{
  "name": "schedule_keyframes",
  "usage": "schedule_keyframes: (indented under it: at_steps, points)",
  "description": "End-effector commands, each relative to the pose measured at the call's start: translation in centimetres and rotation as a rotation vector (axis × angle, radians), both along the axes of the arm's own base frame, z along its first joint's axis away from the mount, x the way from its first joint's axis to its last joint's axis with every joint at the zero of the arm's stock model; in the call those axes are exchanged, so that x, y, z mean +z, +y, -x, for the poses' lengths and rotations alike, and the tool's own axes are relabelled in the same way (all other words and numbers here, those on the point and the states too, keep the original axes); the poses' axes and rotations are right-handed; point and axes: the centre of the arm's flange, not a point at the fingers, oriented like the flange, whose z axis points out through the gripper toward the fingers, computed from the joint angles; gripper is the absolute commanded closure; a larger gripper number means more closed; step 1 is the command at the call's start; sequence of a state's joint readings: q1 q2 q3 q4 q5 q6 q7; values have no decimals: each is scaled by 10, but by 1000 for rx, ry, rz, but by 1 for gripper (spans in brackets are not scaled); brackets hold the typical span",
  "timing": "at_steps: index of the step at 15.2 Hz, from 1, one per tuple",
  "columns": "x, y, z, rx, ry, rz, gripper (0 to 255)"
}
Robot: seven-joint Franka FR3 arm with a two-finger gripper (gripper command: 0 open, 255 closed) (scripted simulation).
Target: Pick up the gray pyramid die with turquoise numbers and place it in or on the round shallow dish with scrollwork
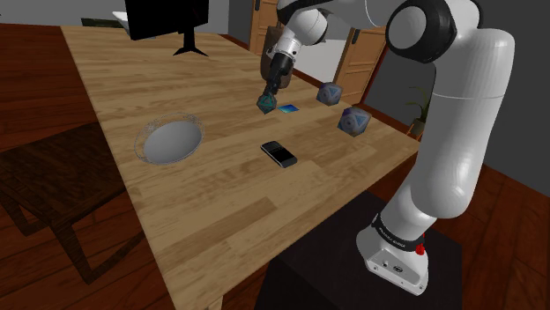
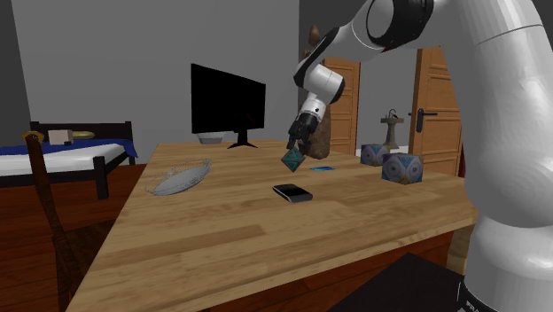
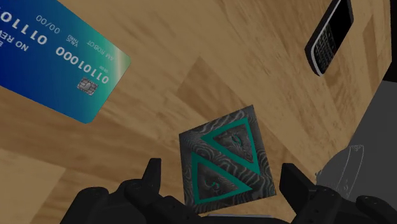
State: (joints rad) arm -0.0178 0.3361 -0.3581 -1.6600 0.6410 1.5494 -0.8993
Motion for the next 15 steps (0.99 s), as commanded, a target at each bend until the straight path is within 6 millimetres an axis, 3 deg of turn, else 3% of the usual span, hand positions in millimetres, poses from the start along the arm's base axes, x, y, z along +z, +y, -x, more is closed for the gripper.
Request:
schedule_keyframes:
  at_steps: [1,8,9,15]
  points:
    - [-5,5,1,0,0,0,0]
    - [-5,5,1,0,0,0,0]
    - [-5,5,1,0,0,0,255]
    - [-5,5,1,0,0,0,255]
